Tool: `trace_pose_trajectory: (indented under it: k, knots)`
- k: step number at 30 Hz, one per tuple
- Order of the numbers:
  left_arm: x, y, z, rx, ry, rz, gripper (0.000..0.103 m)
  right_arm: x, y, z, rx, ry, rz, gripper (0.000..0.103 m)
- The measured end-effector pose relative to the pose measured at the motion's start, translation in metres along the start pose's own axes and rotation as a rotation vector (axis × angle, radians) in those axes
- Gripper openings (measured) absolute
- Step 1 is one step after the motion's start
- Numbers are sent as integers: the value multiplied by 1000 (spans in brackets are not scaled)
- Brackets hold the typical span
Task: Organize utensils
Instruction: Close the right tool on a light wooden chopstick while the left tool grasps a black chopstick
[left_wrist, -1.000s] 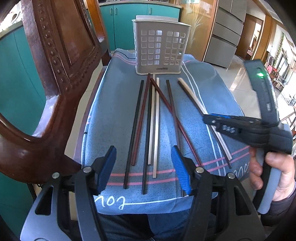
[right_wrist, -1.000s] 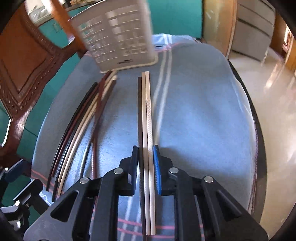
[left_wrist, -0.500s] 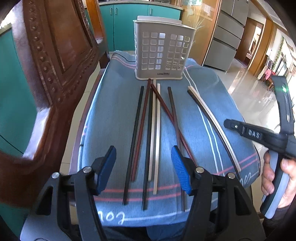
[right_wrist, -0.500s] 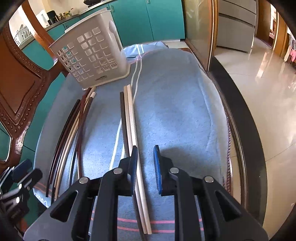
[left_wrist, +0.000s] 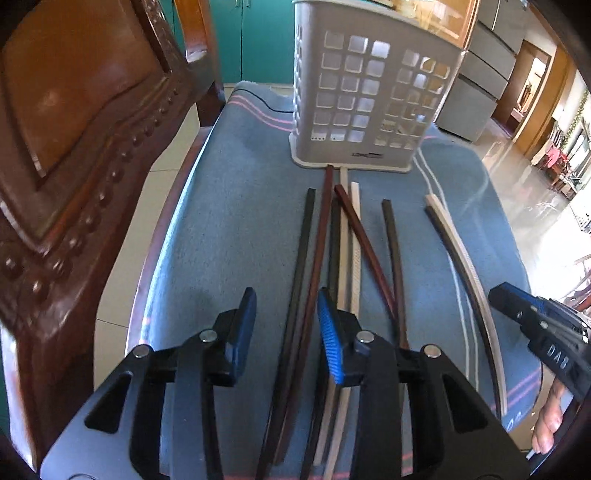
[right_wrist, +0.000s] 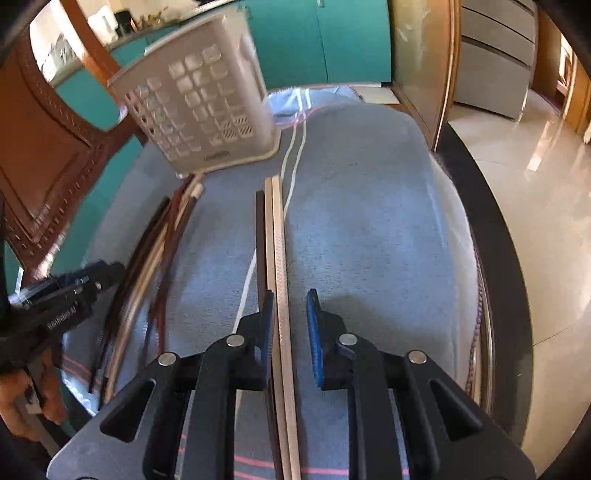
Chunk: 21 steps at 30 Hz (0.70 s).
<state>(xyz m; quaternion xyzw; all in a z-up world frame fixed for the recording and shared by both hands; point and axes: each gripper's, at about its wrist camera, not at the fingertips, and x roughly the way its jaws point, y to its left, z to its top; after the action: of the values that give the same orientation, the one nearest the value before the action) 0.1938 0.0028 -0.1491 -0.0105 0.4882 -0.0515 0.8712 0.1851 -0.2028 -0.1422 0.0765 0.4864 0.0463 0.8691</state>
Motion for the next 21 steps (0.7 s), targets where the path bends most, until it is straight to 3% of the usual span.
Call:
trace_pose_trajectory:
  k: [5,7,13,18,21]
  knots:
    - [8,2,-1,-1,14,16,34,3,-6,-1,15,-1,-18,18]
    - [6,3,-1,-5,13,20,34,5,-10,-1,11,6,-74,17]
    - [21,7,9,-2,32,23,34,-2,-17,1,29,-23,-6,19]
    - [29,3,19,13,22,44,34,3,-1,8,-31,-13,-18,19]
    - [31,2,24,13,27,32,24,14,4,14,-51,-13,-37,19]
